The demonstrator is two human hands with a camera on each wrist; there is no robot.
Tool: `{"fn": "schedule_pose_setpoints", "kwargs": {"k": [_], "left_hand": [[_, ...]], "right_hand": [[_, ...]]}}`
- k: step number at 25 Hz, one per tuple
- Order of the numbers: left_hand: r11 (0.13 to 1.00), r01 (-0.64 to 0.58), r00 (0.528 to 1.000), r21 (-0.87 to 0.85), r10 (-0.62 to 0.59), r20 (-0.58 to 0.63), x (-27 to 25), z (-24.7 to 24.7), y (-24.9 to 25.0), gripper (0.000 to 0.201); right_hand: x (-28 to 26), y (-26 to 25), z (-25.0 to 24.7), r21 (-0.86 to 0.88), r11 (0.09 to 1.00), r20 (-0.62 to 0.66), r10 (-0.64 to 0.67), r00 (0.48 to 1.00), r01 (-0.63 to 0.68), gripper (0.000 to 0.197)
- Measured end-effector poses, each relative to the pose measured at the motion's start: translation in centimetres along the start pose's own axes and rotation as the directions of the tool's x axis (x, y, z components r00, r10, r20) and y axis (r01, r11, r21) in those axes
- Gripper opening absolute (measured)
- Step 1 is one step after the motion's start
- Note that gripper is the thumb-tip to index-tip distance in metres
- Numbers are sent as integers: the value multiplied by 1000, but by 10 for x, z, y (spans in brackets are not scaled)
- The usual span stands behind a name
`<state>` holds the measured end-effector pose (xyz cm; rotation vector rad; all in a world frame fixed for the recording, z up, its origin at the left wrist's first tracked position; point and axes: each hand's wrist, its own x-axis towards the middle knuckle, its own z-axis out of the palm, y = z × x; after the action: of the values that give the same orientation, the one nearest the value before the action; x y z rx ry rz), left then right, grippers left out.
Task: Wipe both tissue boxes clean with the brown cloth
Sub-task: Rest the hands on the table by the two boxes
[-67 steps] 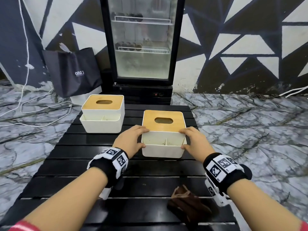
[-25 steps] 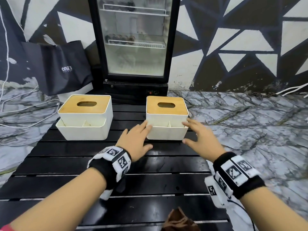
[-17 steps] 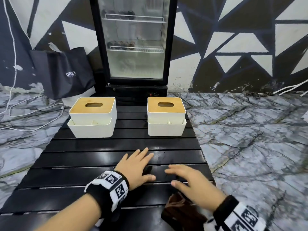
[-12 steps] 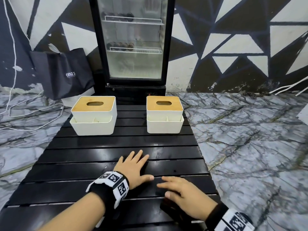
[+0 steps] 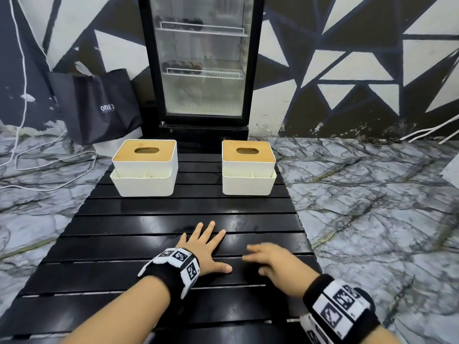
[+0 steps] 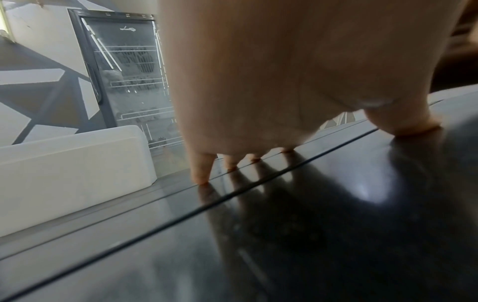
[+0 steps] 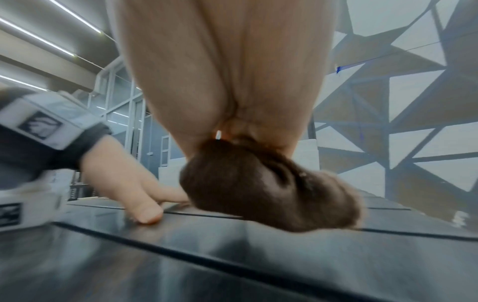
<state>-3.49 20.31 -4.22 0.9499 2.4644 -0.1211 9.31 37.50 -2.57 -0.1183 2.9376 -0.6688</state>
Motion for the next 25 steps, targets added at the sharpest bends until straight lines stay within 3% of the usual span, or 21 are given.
{"fn": "schedule_pose_setpoints", "kwargs": {"k": [3, 8, 16, 22, 25], "left_hand": [[1000, -3, 1000, 3, 3, 4, 0, 0, 1, 95], [1000, -4, 1000, -4, 4, 6, 1, 1, 0, 96], [1000, 0, 1000, -3, 1, 13, 4, 2, 0, 97], [1000, -3, 1000, -14, 3, 15, 4, 3, -2, 98], [1000, -2, 1000, -13, 2, 11, 4, 2, -1, 98]], "right_hand": [[17, 4, -11, 30, 992, -177, 124, 976, -121, 52], [28, 14, 12, -95, 962, 73, 264, 962, -256, 59], [66, 16, 12, -153, 946, 71, 298, 952, -284, 63], [43, 14, 12, -203, 977, 137, 88, 987, -59, 60], [47, 19, 3, -193, 979, 92, 77, 993, -58, 61]]}}
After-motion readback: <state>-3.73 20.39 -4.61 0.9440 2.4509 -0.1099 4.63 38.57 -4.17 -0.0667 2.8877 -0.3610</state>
